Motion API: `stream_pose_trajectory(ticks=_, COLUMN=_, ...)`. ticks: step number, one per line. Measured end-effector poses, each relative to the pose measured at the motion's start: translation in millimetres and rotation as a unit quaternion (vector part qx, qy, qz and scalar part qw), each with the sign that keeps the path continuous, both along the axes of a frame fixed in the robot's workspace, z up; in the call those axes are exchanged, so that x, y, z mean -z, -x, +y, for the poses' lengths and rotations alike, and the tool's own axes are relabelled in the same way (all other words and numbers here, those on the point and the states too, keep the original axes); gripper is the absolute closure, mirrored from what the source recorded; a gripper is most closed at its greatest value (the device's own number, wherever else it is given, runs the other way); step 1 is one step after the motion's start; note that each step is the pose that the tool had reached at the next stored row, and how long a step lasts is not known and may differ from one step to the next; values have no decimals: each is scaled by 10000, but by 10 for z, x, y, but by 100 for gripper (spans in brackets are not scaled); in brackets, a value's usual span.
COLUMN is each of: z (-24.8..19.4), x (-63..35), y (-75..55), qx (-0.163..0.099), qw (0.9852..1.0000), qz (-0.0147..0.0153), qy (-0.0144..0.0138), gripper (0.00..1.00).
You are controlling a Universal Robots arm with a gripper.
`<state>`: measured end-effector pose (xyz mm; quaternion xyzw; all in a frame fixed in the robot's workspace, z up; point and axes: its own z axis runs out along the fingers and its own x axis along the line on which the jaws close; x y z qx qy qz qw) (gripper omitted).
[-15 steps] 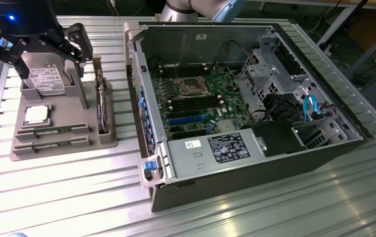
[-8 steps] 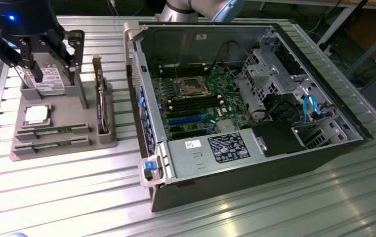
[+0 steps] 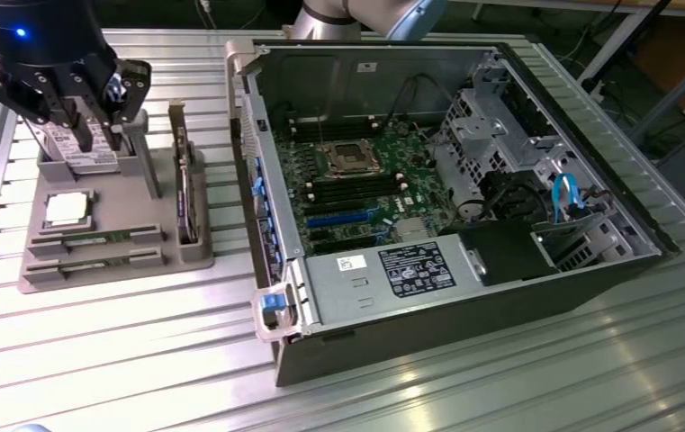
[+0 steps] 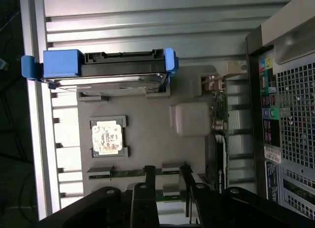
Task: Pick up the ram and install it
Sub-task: 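Pick up the ram and move it above insertion slot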
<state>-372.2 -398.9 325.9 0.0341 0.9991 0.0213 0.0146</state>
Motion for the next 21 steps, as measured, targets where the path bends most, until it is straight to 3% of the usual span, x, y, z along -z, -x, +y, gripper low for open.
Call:
stream_pose_trajectory(ticks=2, z=0, x=2, y=11, qx=-236, qw=9997, qz=1, qy=2, gripper=67)
stream_pose_trajectory(ticks=3, z=0, x=9, y=14, qx=-569, qw=9984, qz=1, qy=5, gripper=67)
stream_pose_trajectory(ticks=5, z=0, x=18, y=14, qx=-1031, qw=9947, qz=1, qy=12, gripper=67)
stream_pose_trajectory(ticks=6, z=0, x=23, y=14, qx=-1288, qw=9917, qz=1, qy=15, gripper=67)
stream_pose_trajectory(ticks=7, z=0, x=25, y=14, qx=-1428, qw=9897, qz=1, qy=16, gripper=67)
stream_pose_trajectory(ticks=8, z=0, x=31, y=14, qx=-1663, qw=9861, qz=1, qy=17, gripper=67)
stream_pose_trajectory(ticks=9, z=0, x=36, y=14, qx=-1920, qw=9814, qz=1, qy=18, gripper=67)
stream_pose_trajectory(ticks=10, z=0, x=39, y=13, qx=-2086, qw=9780, qz=1, qy=19, gripper=67)
stream_pose_trajectory(ticks=12, z=0, x=46, y=13, qx=-2477, qw=9688, qz=0, qy=22, gripper=67)
stream_pose_trajectory(ticks=13, z=0, x=49, y=13, qx=-2623, qw=9650, qz=0, qy=23, gripper=67)
stream_pose_trajectory(ticks=15, z=0, x=53, y=13, qx=-2819, qw=9594, qz=0, qy=24, gripper=67)
stream_pose_trajectory(ticks=16, z=0, x=56, y=13, qx=-2950, qw=9555, qz=0, qy=25, gripper=67)
stream_pose_trajectory(ticks=17, z=0, x=61, y=13, qx=-3176, qw=9482, qz=0, qy=27, gripper=67)
stream_pose_trajectory(ticks=19, z=0, x=69, y=14, qx=-3517, qw=9361, qz=0, qy=29, gripper=67)
stream_pose_trajectory(ticks=20, z=0, x=74, y=14, qx=-3702, qw=9289, qz=0, qy=30, gripper=67)
stream_pose_trajectory(ticks=21, z=0, x=81, y=13, qx=-4027, qw=9153, qz=1, qy=36, gripper=67)
